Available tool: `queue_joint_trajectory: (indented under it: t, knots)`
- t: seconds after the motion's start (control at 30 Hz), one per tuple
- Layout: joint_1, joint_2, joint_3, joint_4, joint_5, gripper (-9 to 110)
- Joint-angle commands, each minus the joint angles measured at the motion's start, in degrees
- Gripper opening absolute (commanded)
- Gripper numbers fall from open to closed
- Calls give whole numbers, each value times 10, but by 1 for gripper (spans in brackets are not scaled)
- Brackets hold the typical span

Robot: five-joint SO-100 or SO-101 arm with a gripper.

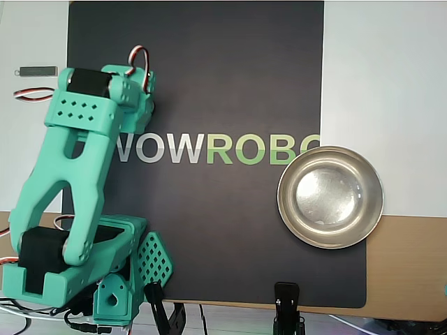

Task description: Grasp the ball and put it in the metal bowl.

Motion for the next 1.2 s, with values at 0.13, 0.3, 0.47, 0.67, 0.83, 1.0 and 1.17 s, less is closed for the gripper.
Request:
queue_joint_trajectory:
  t: [0.13,0.3,0.47,0.67,0.83,1.0,1.17]
  knots:
    - [-3,26,-9,-5,2,0]
    - [-3,26,-9,-5,2,0]
    - [-3,26,-9,-5,4,6]
    - [-3,26,-9,-5,4,16]
    - [-4,26,-2,-4,2,17]
    - [-9,26,-7,-5,1,17]
    - [-9,26,-4,-5,0,17]
